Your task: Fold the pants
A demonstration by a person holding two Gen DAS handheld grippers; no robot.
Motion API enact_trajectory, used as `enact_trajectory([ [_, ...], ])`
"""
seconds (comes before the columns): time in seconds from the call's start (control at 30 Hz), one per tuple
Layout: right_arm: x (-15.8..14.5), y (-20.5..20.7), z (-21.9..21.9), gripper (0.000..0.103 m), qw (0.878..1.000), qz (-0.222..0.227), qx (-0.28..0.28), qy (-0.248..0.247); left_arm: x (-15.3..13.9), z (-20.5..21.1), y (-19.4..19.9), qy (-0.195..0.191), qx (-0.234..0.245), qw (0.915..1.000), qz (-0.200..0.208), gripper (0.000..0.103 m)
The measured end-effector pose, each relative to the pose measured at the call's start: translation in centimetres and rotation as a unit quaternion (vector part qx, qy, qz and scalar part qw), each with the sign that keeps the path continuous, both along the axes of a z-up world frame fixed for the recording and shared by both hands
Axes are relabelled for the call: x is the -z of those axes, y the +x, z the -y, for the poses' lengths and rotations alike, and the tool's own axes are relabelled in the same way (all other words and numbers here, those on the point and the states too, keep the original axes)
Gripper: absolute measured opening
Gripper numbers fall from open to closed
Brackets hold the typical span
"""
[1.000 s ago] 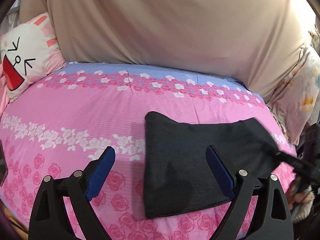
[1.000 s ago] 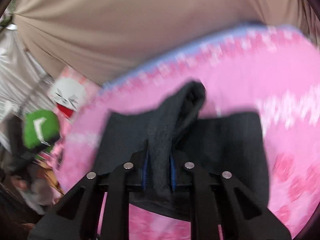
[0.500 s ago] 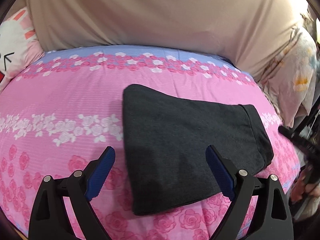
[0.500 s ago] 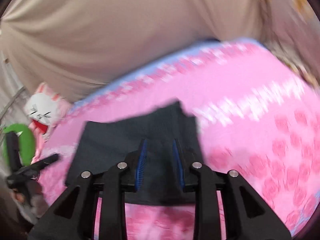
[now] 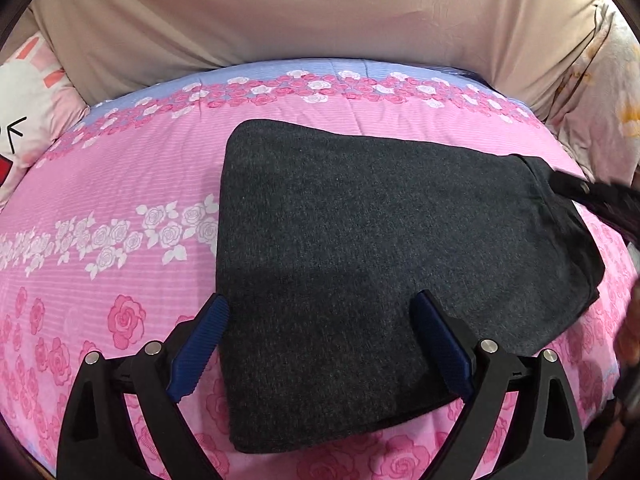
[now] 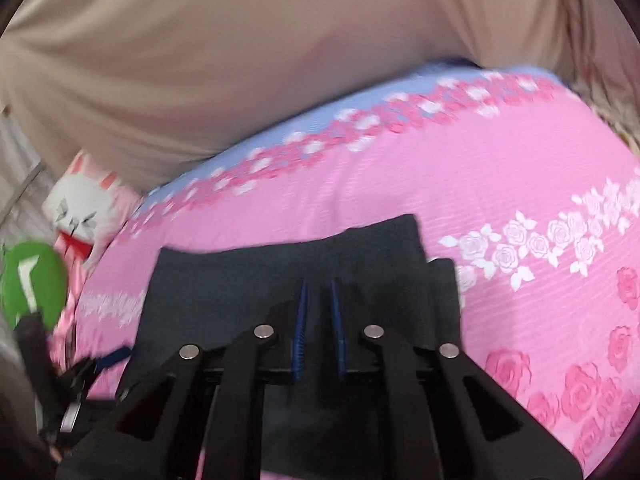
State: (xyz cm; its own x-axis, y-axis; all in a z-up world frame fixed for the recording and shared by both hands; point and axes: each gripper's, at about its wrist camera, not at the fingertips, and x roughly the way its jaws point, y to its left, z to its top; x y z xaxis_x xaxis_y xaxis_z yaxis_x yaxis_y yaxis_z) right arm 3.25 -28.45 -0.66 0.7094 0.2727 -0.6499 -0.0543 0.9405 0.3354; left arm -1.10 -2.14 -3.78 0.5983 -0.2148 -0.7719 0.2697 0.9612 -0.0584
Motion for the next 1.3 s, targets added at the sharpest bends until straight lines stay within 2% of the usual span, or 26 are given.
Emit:
enact_trajectory([
  [0.07, 2.2, 0.7, 0.0, 0.008, 0.999, -0.033, 0.003, -0.036, 0.1, 0.1, 0.1, 0.003, -0.001, 1.0, 0.002, 0.092],
  [0.1, 2.7, 0.3, 0.6, 0.006, 1.0, -0.025, 0.008, -0.015, 0.2, 0.2, 0.1, 0.003, -0.001, 1.0, 0.002, 0.092],
  [0.13, 2.5, -0.2, 0.9, 0.006, 0.999, -0.03, 0.013, 0.0, 0.2, 0.2, 0.1, 0.005, -0.003, 1.0, 0.002, 0.092],
  [0.17, 1.9, -0.8, 1.0, 0.011, 0.999, -0.034, 0.02, 0.008, 0.2, 0.2, 0.0, 0.007, -0.003, 1.0, 0.003, 0.092],
  [0.27, -0.3, -3.6, 0.0, 0.013, 1.0, 0.007, -0.005, -0.001, 0.2, 0.2, 0.0, 0.007, -0.003, 1.0, 0.001, 0.092],
  [0.37, 2.8, -3.6, -0.1, 0.015, 0.998, -0.039, -0.013, -0.042, 0.3, 0.3, 0.3, 0.005, -0.006, 1.0, 0.0, 0.093],
  [0.4, 3.2, -4.3, 0.4, 0.015, 0.999, -0.018, -0.015, -0.027, 0.3, 0.4, 0.3, 0.004, -0.005, 1.0, 0.0, 0.093],
  [0.47, 2.6, -5.0, 0.7, 0.016, 1.0, -0.023, -0.01, -0.016, 0.1, 0.0, 0.2, -0.005, -0.004, 1.0, 0.0, 0.092],
  [0.5, 1.8, -5.6, 0.9, 0.017, 1.0, -0.015, -0.004, -0.014, -0.2, -0.5, 0.0, -0.019, -0.003, 0.9998, 0.001, 0.092],
  [0.57, 1.1, -6.3, 1.6, 0.037, 1.0, -0.003, 0.009, -0.024, -0.8, -2.8, -0.2, -0.08, -0.006, 0.9967, -0.008, 0.092],
  [0.63, 0.9, -7.2, 2.9, 0.067, 0.999, 0.001, 0.04, -0.036, -0.7, -5.6, 0.2, -0.145, -0.019, 0.9885, -0.038, 0.092],
  [0.7, 1.9, -7.3, 4.1, 0.069, 0.998, -0.015, 0.05, -0.024, 0.2, -7.9, 1.1, -0.2, -0.037, 0.9762, -0.075, 0.092],
  [0.77, 3.3, -6.7, 5.1, 0.071, 0.998, -0.04, 0.052, 0.009, 1.5, -9.1, 1.8, -0.234, -0.052, 0.9655, -0.101, 0.092],
  [0.8, 4.3, -6.3, 5.5, 0.072, 0.997, -0.055, 0.051, 0.036, 1.4, -9.3, 1.8, -0.247, -0.053, 0.9633, -0.091, 0.092],
  [0.83, 4.4, -6.4, 5.6, 0.075, 0.997, -0.041, 0.053, 0.048, 1.4, -9.0, 2.0, -0.252, -0.048, 0.9617, -0.097, 0.092],
  [0.87, 4.3, -6.5, 5.3, 0.074, 0.997, -0.041, 0.049, 0.052, 1.4, -8.6, 2.1, -0.259, -0.038, 0.9595, -0.103, 0.091],
  [0.9, 4.2, -6.2, 5.0, 0.069, 0.997, -0.04, 0.046, 0.048, 1.4, -8.0, 2.2, -0.269, -0.024, 0.957, -0.106, 0.089],
  [0.93, 4.1, -6.0, 4.9, 0.055, 0.997, -0.04, 0.045, 0.052, 1.6, -6.8, 2.6, -0.275, 0.006, 0.9537, -0.121, 0.07],
  [0.97, 4.1, -5.7, 4.9, 0.04, 0.997, -0.042, 0.042, 0.059, 1.6, -6.1, 2.8, -0.263, 0.014, 0.9567, -0.124, 0.044],
  [1.0, 4.0, -5.2, 4.8, 0.036, 0.996, -0.044, 0.039, 0.069, 1.4, -5.2, 3.0, -0.233, 0.016, 0.9656, -0.115, 0.023],
  [1.03, 3.5, -5.0, 4.7, 0.031, 0.996, -0.04, 0.036, 0.076, 0.9, -4.6, 3.3, -0.209, 0.019, 0.9721, -0.104, 0.01],
  [1.1, 1.5, -5.2, 4.1, 0.029, 0.996, -0.016, 0.027, 0.081, -0.6, -4.9, 3.4, -0.22, 0.025, 0.971, -0.09, 0.008],
  [1.2, -1.4, -6.6, 2.8, 0.028, 0.995, 0.014, -0.006, 0.101, -4.4, -6.8, 2.6, -0.237, 0.039, 0.9689, -0.06, 0.007],
  [1.27, -1.8, -7.7, 1.6, 0.03, 0.996, 0.013, -0.019, 0.084, -5.8, -8.7, 1.6, -0.23, 0.039, 0.9707, -0.056, 0.007],
  [1.3, -1.0, -8.0, 1.2, 0.032, 0.997, 0.0, -0.027, 0.078, -5.7, -9.2, 1.2, -0.225, 0.038, 0.9719, -0.059, 0.008],
])
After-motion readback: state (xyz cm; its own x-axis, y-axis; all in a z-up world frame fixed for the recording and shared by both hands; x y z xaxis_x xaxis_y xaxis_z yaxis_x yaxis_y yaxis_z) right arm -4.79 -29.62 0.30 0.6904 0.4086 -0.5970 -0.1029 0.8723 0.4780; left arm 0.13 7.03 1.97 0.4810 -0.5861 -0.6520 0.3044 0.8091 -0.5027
